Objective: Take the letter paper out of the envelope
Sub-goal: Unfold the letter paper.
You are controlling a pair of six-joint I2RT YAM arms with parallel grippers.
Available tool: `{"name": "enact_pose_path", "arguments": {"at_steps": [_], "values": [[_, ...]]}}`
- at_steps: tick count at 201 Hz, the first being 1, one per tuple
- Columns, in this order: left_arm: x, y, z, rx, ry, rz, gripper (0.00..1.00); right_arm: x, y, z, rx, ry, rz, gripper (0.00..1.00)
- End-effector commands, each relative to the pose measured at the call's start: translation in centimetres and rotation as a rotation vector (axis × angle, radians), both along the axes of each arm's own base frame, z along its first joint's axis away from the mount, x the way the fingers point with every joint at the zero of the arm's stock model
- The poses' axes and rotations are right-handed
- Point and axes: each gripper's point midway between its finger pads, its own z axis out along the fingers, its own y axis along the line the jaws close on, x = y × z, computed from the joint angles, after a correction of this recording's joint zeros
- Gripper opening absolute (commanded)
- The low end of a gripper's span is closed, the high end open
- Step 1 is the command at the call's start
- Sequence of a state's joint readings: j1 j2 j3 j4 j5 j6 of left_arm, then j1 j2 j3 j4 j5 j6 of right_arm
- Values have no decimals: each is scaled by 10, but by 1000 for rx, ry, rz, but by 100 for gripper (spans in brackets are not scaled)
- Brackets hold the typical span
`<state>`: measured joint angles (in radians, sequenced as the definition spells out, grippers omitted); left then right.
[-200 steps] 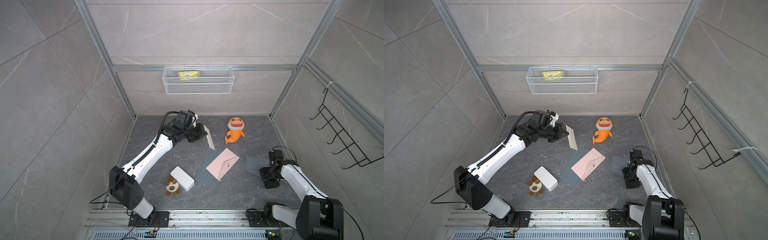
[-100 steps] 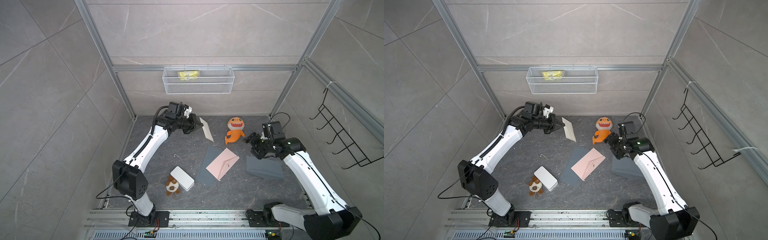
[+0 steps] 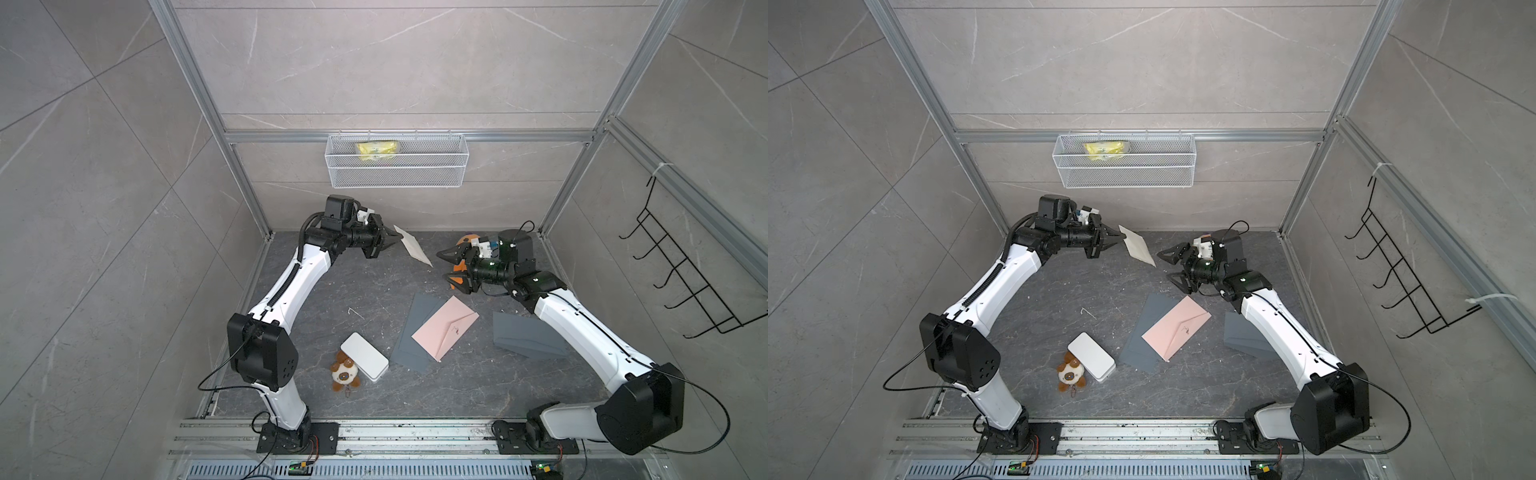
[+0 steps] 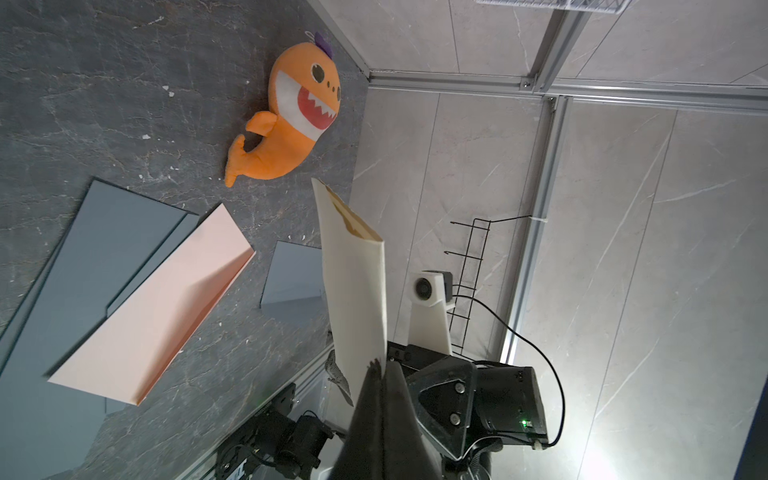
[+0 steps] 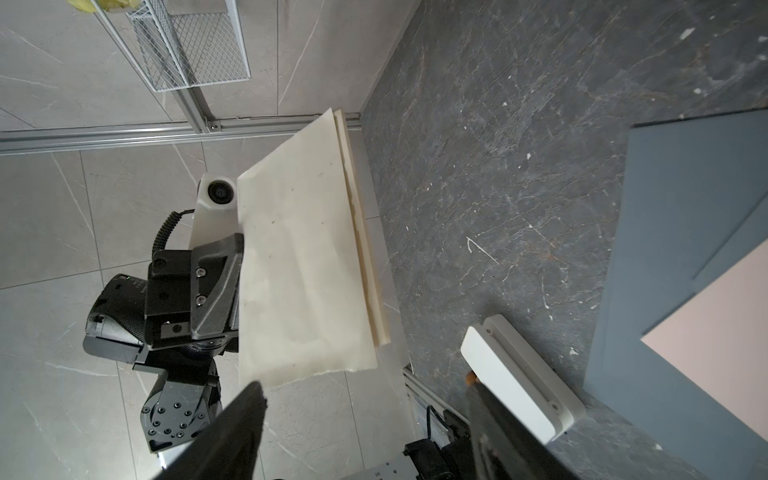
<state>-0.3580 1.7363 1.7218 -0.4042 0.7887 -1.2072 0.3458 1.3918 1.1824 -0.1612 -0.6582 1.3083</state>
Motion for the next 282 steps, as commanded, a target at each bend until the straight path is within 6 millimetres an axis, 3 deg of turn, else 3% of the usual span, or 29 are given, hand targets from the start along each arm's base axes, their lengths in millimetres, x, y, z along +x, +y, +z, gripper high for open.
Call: {"name": "enact_pose_path", "arguments": {"at_steps": [1, 22, 119, 184, 282], "values": [[-2, -2, 17, -55, -8, -10, 0, 9, 9, 13, 80, -20, -16, 70], [-4, -1, 14, -49, -7, -7, 0, 12, 9, 15, 75, -22, -26, 62], [-6, 0, 11, -43, -9, -9, 0, 5, 12, 14, 83, 18, -35, 57], [-8, 1, 7, -30, -5, -12, 0, 8, 10, 21, 74, 4, -49, 47], [-11, 4, 4, 2, -21, -11, 0, 5, 8, 22, 18, 20, -40, 43]]}}
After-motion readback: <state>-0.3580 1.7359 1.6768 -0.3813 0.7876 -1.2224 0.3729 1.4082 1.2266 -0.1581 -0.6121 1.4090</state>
